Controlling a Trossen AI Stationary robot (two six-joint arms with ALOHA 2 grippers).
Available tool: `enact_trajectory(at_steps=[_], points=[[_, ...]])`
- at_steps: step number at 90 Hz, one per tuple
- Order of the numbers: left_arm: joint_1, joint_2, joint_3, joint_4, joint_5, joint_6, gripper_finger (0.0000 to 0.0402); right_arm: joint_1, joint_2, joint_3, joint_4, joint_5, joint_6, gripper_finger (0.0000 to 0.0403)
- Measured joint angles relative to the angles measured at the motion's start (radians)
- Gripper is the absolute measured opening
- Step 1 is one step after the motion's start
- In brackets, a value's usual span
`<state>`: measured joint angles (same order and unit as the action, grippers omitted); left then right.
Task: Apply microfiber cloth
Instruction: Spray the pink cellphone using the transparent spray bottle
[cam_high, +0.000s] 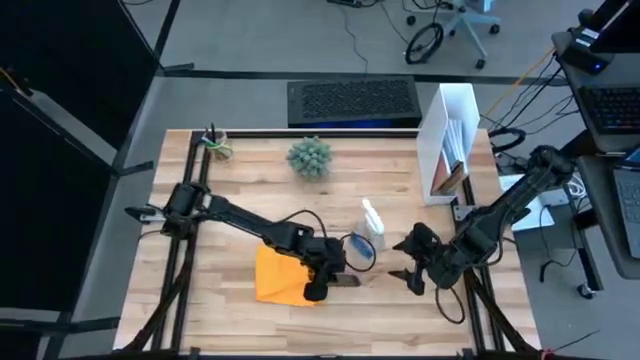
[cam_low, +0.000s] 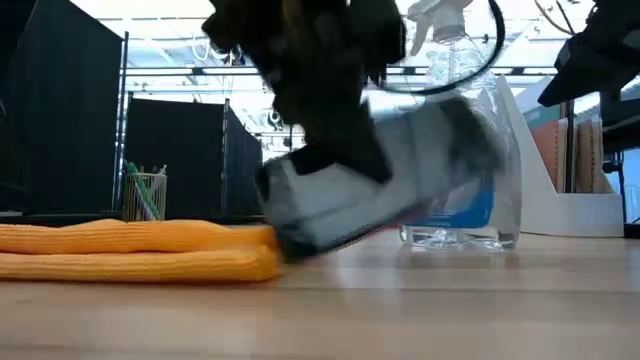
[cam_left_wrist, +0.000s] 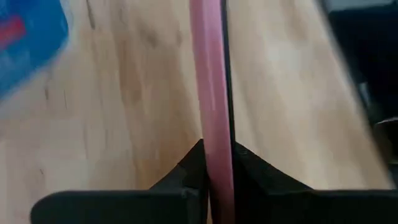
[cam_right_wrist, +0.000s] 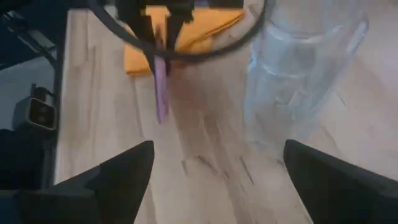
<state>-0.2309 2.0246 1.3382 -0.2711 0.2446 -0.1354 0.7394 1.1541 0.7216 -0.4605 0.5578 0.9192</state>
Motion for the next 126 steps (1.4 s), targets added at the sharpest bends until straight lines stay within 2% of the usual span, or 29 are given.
enact_trajectory(at_steps=[19,33,54,60,67,92,104,126], points=[[0.002,-0.004,-0.003,0.017,0.0,0.021,0.0029,0.015,0.203,0.0,0.199,0.008,0.003,0.0341],[0.001,-0.005,-0.004,0.023,0.0,0.039,0.0014,0.004,0.383,0.0,0.458,0.069,-0.012,0.0341],[0.002,-0.005,-0.004,0.025,-0.011,0.047,0.0043,-0.063,0.592,0.0,0.805,0.065,-0.08,0.0328],[0.002,-0.005,-0.004,0.025,-0.011,0.047,0.0047,-0.082,0.621,0.0,0.839,0.047,-0.097,0.0305],[0.002,-0.005,-0.004,0.027,-0.011,0.046,0.0048,-0.103,0.638,0.0,0.839,0.017,-0.094,0.0259],[0.002,-0.01,-0.003,0.001,-0.015,0.044,0.0049,-0.109,0.649,0.001,0.812,-0.038,-0.07,0.0027],[0.0,-0.069,0.007,-0.109,-0.052,0.036,0.0049,-0.094,0.648,0.003,0.78,-0.042,-0.014,0.0021],[-0.04,-0.235,0.004,-0.347,-0.284,-0.009,0.005,-0.069,0.645,0.005,0.747,-0.103,0.19,0.002]])
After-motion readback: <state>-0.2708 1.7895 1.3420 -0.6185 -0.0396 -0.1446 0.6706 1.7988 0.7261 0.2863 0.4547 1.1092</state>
